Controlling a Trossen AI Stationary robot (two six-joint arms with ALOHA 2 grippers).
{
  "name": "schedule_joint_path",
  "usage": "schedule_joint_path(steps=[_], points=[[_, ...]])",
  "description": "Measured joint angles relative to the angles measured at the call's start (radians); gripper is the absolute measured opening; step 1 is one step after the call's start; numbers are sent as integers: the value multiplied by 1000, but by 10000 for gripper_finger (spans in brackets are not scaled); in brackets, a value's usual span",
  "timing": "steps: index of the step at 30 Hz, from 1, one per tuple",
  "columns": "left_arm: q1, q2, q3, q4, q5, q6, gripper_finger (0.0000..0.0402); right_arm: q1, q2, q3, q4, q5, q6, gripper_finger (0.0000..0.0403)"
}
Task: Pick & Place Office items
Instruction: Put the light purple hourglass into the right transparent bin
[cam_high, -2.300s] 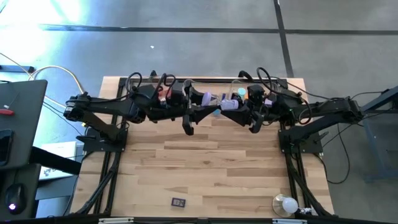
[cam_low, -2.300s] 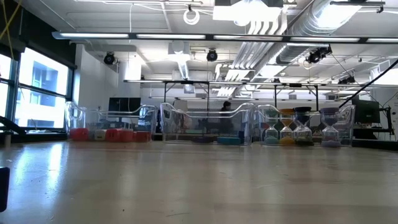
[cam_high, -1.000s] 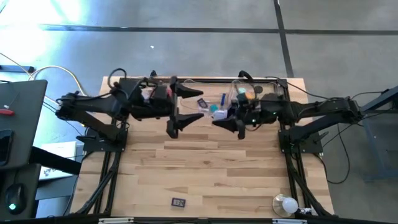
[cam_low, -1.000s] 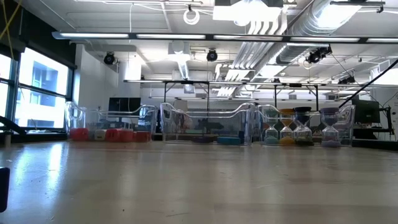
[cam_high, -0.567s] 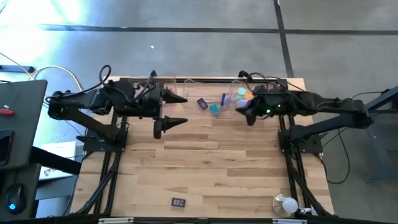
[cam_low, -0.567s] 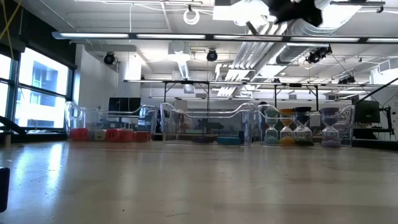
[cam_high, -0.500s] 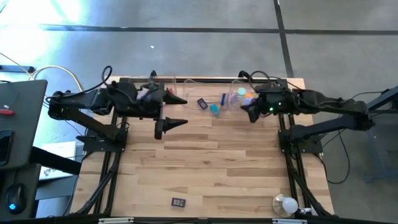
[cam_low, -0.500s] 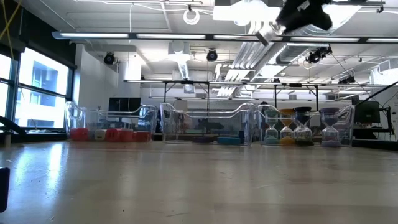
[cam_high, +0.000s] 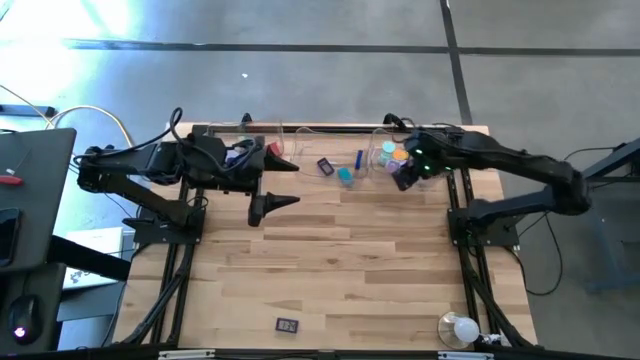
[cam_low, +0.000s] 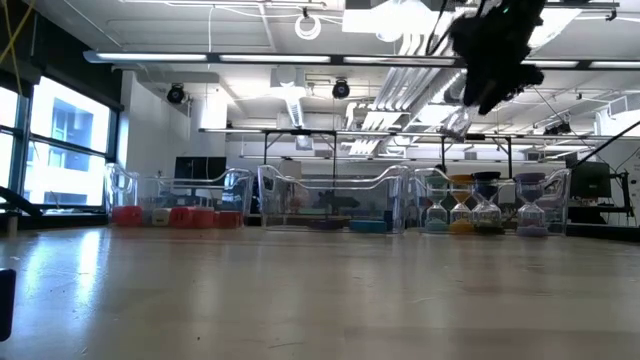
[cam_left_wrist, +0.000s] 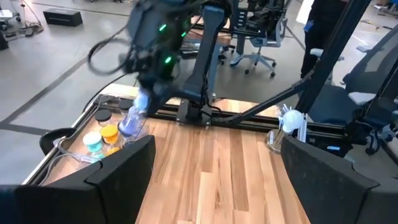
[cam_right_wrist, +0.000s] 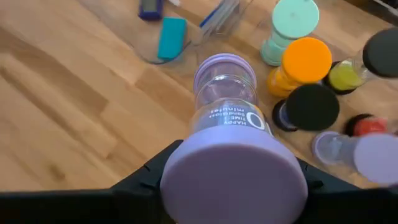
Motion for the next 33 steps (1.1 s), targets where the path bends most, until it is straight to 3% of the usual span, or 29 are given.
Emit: schedule_joint_path(steps=[12,33], points=[[0,19,0,-1,0,8,339,-173,266,0,60,-50,-139,169],[0,48,0,-38,1,-31,339,-292,472,0,125,-95,-234,170]])
